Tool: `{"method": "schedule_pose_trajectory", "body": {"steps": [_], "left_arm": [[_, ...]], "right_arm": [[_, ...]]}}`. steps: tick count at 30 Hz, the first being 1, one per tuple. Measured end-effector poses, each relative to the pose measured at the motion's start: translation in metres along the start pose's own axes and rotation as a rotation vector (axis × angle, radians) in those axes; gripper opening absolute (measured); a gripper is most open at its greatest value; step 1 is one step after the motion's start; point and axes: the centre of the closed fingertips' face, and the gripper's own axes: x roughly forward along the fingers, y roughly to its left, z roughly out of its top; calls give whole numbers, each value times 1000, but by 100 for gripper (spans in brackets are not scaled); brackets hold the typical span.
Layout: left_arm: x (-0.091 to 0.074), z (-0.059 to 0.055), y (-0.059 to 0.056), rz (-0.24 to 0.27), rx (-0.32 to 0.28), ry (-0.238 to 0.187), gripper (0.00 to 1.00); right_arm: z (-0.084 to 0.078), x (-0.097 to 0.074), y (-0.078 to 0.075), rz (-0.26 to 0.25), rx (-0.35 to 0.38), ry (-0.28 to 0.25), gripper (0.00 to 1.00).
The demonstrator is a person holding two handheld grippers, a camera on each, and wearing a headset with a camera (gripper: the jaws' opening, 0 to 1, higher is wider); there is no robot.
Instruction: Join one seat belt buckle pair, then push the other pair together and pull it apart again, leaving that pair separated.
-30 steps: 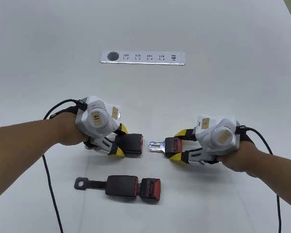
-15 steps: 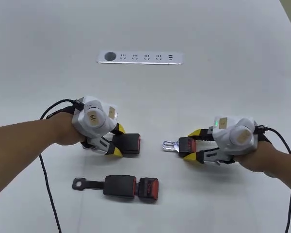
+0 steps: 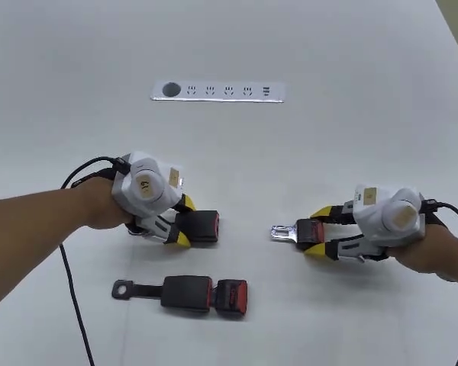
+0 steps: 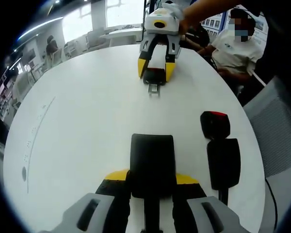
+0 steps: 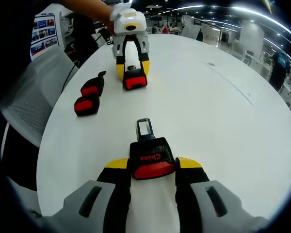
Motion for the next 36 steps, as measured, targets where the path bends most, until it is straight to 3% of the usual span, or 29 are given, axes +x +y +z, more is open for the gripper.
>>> {"method": "schedule_pose_trajectory", "body": {"steps": [16,36], "left_arm": [[-1,1,-2,2,-1,-4,33],[-1,-1,-1,5,1,6,33]], "right_arm": [[-16,-11,-1,-7,10,10,33],[-19,-20,-3,-14,16,15,34]]}}
